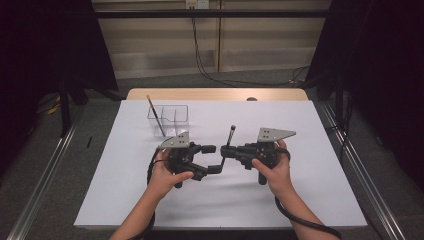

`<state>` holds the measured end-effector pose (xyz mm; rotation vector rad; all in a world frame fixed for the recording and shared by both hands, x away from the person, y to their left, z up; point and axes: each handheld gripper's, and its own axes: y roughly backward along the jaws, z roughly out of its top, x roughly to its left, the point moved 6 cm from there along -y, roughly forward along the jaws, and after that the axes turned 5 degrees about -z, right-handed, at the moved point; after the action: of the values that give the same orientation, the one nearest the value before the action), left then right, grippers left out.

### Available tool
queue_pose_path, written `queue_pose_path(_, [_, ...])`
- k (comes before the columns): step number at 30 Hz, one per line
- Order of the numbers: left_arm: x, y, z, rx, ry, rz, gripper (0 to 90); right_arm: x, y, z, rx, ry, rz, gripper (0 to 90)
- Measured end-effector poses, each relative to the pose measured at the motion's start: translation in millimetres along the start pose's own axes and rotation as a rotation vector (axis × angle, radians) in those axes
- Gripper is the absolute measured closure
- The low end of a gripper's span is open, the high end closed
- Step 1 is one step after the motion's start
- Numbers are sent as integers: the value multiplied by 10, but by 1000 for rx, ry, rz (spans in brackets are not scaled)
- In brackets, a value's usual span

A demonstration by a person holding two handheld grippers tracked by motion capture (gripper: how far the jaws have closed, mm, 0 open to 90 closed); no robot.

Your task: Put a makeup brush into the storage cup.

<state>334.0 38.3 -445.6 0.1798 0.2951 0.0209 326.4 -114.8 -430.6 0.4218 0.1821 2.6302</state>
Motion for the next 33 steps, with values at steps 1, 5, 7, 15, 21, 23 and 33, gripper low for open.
queue_pose_path(1, [5, 5, 5, -1, -2, 6, 166, 0, 0, -2, 1, 0, -1, 845])
queue_pose_path(5, [15, 18, 25, -7, -13, 18, 116, -1, -1, -8, 1, 3, -1, 845])
queue_pose_path(7, [17, 21, 33, -2, -21, 19, 102, -2, -3, -11, 2, 4, -2, 845])
queue_pose_path(15, [24, 24, 105, -10, -29, 27, 84, -7, -4, -23, 5, 9, -1, 845])
queue_pose_path(21, [32, 20, 179, -14, -28, 27, 73, 1, -14, -24, 6, 10, -1, 845])
queue_pose_path(23, [30, 18, 215, -17, -30, 23, 69, 4, -16, -24, 6, 11, 1, 845])
queue_pose_path(33, [51, -22, 339, -20, -33, 20, 72, 9, -40, -47, 13, 15, 5, 845])
